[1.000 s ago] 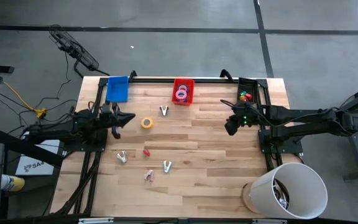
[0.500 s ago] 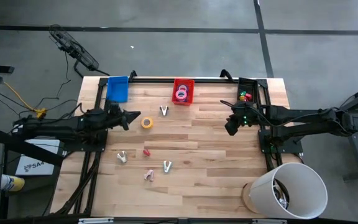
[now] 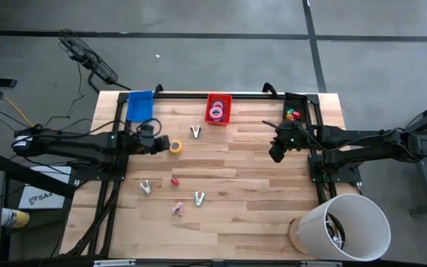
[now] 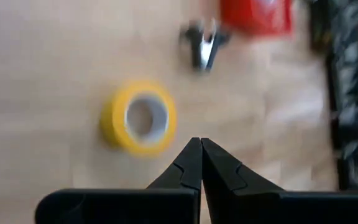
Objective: Pick and place Stapler, Stapler remover, tape
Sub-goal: Put the red stapler into the black bin
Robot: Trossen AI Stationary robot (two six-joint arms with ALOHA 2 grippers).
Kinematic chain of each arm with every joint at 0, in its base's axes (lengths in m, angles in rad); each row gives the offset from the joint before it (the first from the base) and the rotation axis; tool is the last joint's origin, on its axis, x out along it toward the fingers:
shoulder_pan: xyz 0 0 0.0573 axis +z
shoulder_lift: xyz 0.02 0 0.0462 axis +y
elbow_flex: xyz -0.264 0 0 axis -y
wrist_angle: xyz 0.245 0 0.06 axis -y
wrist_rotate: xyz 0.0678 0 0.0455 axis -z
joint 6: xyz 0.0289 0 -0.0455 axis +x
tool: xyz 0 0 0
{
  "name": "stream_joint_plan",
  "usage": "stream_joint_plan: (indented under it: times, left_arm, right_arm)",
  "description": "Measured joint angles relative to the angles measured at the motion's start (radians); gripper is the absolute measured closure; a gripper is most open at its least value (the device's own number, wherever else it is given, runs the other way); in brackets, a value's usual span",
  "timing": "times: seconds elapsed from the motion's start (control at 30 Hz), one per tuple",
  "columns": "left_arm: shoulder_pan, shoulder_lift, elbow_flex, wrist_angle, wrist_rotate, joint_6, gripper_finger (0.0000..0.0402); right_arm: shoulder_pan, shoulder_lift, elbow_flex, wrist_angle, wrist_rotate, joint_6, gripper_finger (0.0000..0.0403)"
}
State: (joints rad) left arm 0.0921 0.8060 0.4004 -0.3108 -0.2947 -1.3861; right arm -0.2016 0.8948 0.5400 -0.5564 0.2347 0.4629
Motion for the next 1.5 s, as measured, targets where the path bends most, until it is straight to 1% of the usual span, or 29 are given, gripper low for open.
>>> stream_joint_plan:
  times: [0.13,0.23,0.37,0.5,0.7,0.83,1.1,1.3,1.5]
  left_arm:
    - [0.0,0.052,0.038,-0.042,0.184,-0.01,0.0401]
    - [-0.001,0.077,0.054,-0.036,0.306,0.009,0.0401]
    - [-0.001,0.083,0.054,-0.048,0.394,0.079,0.0401]
    - [-0.001,0.083,0.054,-0.046,0.431,0.098,0.0401]
    - [-0.001,0.082,0.054,-0.046,0.529,0.148,0.0401]
    - [-0.001,0.082,0.054,-0.065,0.571,0.151,0.0401]
    - [-0.001,0.082,0.053,-0.048,0.544,0.153,0.0401]
    - [-0.001,0.082,0.053,-0.047,0.567,0.273,0.0401]
    - [-0.001,0.082,0.053,-0.007,0.631,0.463,0.0401]
  right_arm:
    - [0.0,0.0,0.0,0.0,-0.002,0.0,0.0308]
    - [0.0,0.0,0.0,0.0,-0.002,0.0,0.0308]
    - [0.0,0.0,0.0,0.0,-0.002,0.0,0.0308]
    - [0.0,0.0,0.0,0.0,-0.002,0.0,0.0308]
    - [0.001,0.0,0.0,0.0,-0.003,0.008,0.0308]
    - [0.001,0.0,0.0,0.0,-0.008,0.032,0.0308]
    - [0.001,0.0,0.0,0.0,-0.013,0.036,0.0308]
    - [0.001,0.0,0.0,0.0,-0.022,0.056,0.0308]
    - [0.001,0.0,0.0,0.0,-0.036,0.056,0.0308]
